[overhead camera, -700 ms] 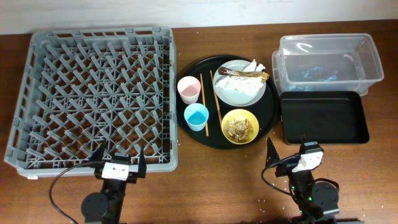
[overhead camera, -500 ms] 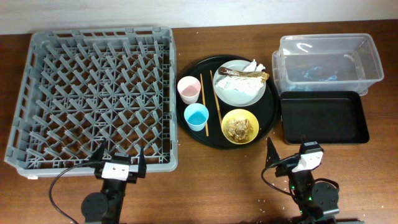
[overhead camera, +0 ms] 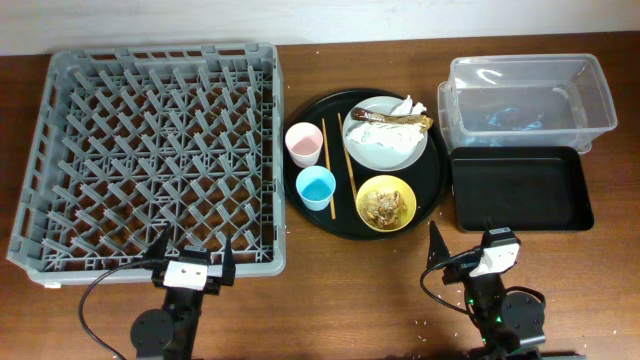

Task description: Sort waste into correct bins and load items into the dishwasher rack

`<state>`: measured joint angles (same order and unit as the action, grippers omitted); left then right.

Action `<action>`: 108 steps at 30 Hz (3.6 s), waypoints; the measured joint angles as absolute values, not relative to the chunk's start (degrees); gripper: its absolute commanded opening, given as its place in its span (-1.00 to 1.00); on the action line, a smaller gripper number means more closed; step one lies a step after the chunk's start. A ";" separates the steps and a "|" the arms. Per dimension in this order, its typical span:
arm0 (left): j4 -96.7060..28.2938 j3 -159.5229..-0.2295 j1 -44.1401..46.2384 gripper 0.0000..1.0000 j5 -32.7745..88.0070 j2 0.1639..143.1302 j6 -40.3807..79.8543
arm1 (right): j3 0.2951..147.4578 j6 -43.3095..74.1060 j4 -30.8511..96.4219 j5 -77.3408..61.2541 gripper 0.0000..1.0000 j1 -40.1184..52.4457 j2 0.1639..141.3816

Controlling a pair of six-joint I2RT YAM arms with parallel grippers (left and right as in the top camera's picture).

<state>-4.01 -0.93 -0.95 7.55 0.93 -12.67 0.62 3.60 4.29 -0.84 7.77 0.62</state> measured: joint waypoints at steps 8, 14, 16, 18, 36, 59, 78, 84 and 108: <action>-4.01 -0.93 -0.95 0.99 7.55 0.93 -12.67 | 0.62 3.64 4.29 -0.84 0.97 7.77 0.62; -4.01 -0.93 -0.95 0.99 7.55 0.93 -12.67 | 0.62 3.60 4.29 -0.84 0.97 7.77 0.62; -4.01 -0.93 -0.95 0.99 7.55 0.93 -12.67 | 0.62 3.64 4.29 -0.84 0.97 7.77 0.62; -4.01 -0.93 -0.95 0.99 7.55 0.93 -12.67 | 0.62 3.64 4.23 -0.91 0.97 7.77 0.62; -4.01 -0.93 -0.95 0.99 7.55 0.93 -12.67 | 4.49 0.71 -0.80 -3.70 0.97 7.77 0.71; -4.01 -0.93 -0.95 0.99 7.55 0.84 -12.67 | 69.25 -4.78 48.23 -13.50 0.97 7.90 52.42; -4.01 -0.93 -0.95 0.99 7.55 0.84 -12.67 | 91.46 -1.04 38.15 -15.46 0.77 7.92 103.59; -4.03 -0.93 -0.95 0.99 7.55 0.84 -12.67 | 91.50 21.19 36.75 -5.72 0.80 8.16 112.05; -4.01 -0.93 -0.95 0.99 7.55 0.84 -12.67 | 91.53 46.59 20.99 7.70 0.36 16.67 125.80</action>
<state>-4.01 -0.93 -0.95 7.55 0.84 -12.67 91.53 46.59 20.99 7.70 16.67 125.80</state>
